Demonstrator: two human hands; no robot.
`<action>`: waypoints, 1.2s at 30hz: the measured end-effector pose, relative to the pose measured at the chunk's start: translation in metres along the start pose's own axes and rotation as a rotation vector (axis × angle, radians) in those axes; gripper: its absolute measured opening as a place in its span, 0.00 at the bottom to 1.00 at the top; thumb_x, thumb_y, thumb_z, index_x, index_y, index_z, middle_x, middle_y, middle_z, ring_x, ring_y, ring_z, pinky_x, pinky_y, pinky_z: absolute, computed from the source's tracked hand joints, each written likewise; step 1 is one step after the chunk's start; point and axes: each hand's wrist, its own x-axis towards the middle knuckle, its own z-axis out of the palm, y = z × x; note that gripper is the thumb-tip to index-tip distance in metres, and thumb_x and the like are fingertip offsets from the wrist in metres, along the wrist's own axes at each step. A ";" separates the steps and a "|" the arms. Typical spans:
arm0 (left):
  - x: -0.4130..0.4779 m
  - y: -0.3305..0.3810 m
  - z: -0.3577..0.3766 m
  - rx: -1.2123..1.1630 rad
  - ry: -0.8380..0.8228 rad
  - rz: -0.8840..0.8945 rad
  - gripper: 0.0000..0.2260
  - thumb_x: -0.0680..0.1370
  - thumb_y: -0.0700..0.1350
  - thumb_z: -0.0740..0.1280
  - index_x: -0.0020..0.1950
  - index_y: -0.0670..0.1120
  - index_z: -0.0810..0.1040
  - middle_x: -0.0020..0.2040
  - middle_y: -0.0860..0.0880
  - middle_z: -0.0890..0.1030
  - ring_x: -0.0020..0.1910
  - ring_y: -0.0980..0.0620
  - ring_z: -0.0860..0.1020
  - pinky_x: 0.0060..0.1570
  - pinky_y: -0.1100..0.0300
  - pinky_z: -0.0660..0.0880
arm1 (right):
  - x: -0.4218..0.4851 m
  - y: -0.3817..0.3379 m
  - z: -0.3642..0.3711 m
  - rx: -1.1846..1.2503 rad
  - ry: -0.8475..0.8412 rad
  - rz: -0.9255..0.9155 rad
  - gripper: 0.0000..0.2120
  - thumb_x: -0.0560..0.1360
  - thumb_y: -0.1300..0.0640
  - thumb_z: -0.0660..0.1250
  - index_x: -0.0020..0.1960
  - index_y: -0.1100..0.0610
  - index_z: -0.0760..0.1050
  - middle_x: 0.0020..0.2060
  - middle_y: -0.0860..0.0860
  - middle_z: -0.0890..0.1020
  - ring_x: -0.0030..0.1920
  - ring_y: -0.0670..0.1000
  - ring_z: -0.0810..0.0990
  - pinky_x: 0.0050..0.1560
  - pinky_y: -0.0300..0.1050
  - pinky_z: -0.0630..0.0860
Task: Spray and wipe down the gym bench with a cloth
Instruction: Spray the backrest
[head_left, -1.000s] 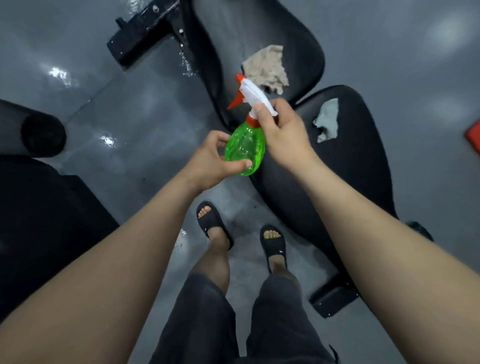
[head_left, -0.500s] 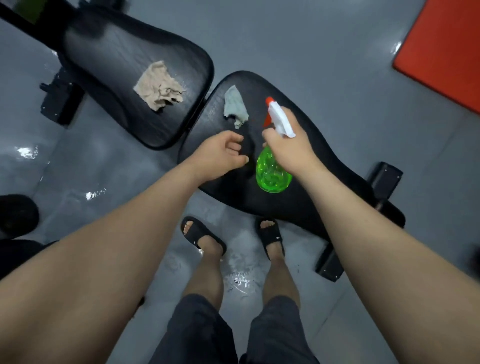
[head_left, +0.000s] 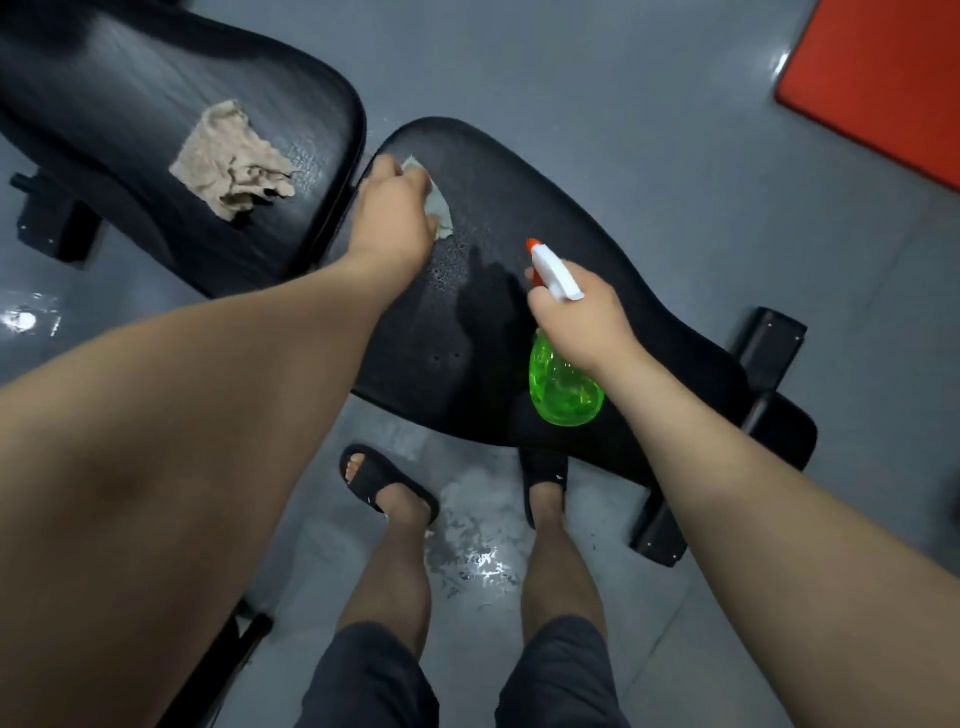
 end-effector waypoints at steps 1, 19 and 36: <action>-0.002 0.000 -0.002 -0.027 0.016 -0.011 0.11 0.78 0.43 0.67 0.58 0.41 0.78 0.64 0.39 0.72 0.58 0.38 0.75 0.60 0.52 0.73 | 0.002 -0.002 -0.001 -0.013 -0.015 -0.001 0.12 0.71 0.48 0.61 0.50 0.50 0.77 0.44 0.50 0.83 0.45 0.55 0.82 0.52 0.56 0.81; -0.101 -0.013 -0.025 -0.581 0.160 -0.505 0.10 0.76 0.47 0.68 0.47 0.47 0.68 0.39 0.54 0.75 0.35 0.55 0.73 0.34 0.59 0.72 | 0.017 -0.043 0.006 -0.207 0.029 0.017 0.10 0.74 0.50 0.60 0.36 0.52 0.66 0.34 0.47 0.73 0.33 0.53 0.71 0.35 0.45 0.68; -0.163 0.026 -0.002 -0.564 0.036 -0.502 0.16 0.77 0.43 0.69 0.62 0.44 0.69 0.47 0.53 0.73 0.42 0.55 0.75 0.37 0.63 0.71 | -0.049 0.059 -0.054 -0.272 0.094 0.175 0.08 0.74 0.51 0.60 0.40 0.54 0.73 0.41 0.51 0.79 0.43 0.58 0.77 0.44 0.48 0.74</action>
